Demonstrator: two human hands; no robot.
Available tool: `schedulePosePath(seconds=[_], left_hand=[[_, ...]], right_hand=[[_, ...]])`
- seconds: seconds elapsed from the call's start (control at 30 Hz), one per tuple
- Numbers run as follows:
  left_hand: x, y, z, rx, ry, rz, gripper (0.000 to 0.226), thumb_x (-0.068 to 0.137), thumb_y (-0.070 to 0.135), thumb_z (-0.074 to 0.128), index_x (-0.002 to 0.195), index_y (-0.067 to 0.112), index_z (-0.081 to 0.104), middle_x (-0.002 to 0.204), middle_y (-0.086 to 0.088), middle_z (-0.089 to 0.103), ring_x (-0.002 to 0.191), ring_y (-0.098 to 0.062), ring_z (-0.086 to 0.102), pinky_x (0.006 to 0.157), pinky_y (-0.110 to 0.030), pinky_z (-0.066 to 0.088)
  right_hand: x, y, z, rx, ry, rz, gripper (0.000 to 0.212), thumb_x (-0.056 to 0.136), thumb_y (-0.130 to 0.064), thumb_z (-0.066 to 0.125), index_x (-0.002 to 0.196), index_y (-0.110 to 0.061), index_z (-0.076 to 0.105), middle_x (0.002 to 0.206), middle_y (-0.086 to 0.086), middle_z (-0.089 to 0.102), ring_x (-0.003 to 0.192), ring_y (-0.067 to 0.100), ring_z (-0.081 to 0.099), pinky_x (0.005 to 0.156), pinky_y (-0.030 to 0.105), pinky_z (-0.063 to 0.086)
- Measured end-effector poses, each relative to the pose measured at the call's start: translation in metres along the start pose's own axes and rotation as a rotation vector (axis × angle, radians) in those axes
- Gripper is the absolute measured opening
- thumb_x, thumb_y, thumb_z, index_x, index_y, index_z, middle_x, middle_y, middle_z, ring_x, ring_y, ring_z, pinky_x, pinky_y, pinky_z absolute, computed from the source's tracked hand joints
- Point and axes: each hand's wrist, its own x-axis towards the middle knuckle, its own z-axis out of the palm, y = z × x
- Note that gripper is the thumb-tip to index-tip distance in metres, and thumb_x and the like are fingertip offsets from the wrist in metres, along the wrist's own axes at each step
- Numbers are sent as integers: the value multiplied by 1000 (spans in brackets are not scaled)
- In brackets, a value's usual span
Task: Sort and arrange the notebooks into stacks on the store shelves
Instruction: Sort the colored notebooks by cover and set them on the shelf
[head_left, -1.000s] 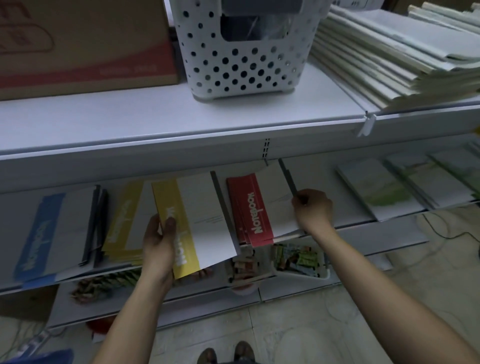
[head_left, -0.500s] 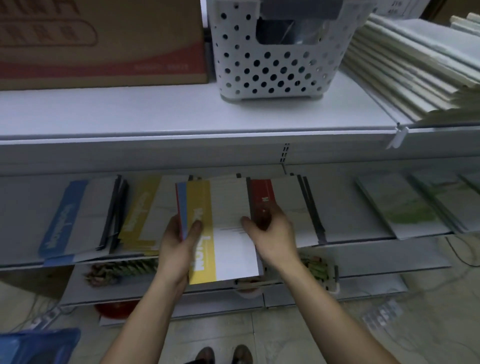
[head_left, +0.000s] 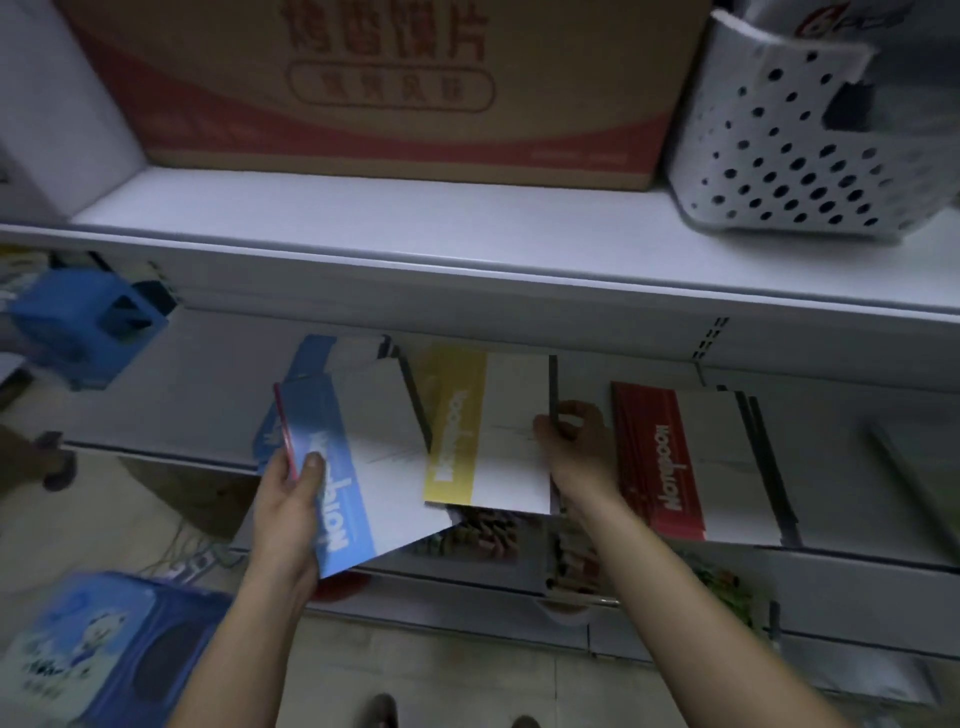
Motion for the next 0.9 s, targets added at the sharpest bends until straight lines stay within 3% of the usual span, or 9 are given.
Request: schedulePosePath(seconds=[0.07,0.17,0.37,0.47,0.53,0.67,0.73,0.8,0.9], left_hand=[[11,4,-27,3,45,-10,16,107,9,48,106,18,61,92,-2,73,63,-3,71,57,-18,58],[25,10,-55,15,75,-28,16,107,11,50,103,20,62,90,1,75,64,-5,72,56,-21,59],[39,19,-69,22,-41,-57,19,106,18,55,122,14,64,113,-11,74,93,-28,73,87,-44,58],[46,20,-68,18,-115,-54,23,105,14,56,127,18,62,115,-3,74,96,-17,72,90,-37,55],[51,20,-66,18,-190,-52,30,104,13,57,134,20,59,121,3,72,102,-8,71,96,-33,55],[54,18,-59,-24,-304,-58,30,102,5,56,124,27,54,104,15,68,77,12,70,62,-6,52],[58,17,-58,-1,-327,-61,31,101,6,60,125,25,55,111,6,72,86,2,74,68,-14,57],[66,18,-66,-10,-326,-65,27,100,10,62,123,25,60,119,-4,75,100,-16,75,85,-33,59],[79,23,-86,-29,-274,-96,25,104,15,57,128,17,60,123,-14,73,100,-25,73,94,-46,57]], right_hand=[[13,-4,19,-28,21,37,24,94,-15,67,112,-13,51,98,0,60,81,9,59,64,13,48],[26,-5,46,-88,37,75,28,91,-20,70,109,-15,49,111,8,59,95,22,58,80,33,50],[17,-2,71,-413,238,-56,29,89,-28,73,107,-14,55,101,2,55,84,22,57,70,28,39],[-1,2,82,-491,322,-127,29,92,-32,70,108,-15,53,110,4,45,76,22,50,67,30,38],[-21,-2,86,-378,337,-203,20,94,-28,67,106,-16,56,104,2,52,73,10,51,63,23,36],[-71,-13,109,-125,2,-135,11,95,-29,66,105,-24,64,90,-9,68,79,-3,63,65,10,45],[-89,-11,125,-95,-79,-166,14,93,-23,69,105,-25,64,91,-8,70,83,2,66,71,17,53],[-95,-9,136,-71,-32,-177,18,91,-17,71,102,-28,63,89,-7,71,81,5,67,72,22,56],[-96,-10,147,-79,-3,-144,18,91,-15,69,100,-28,62,92,-7,72,83,4,67,73,23,55]])
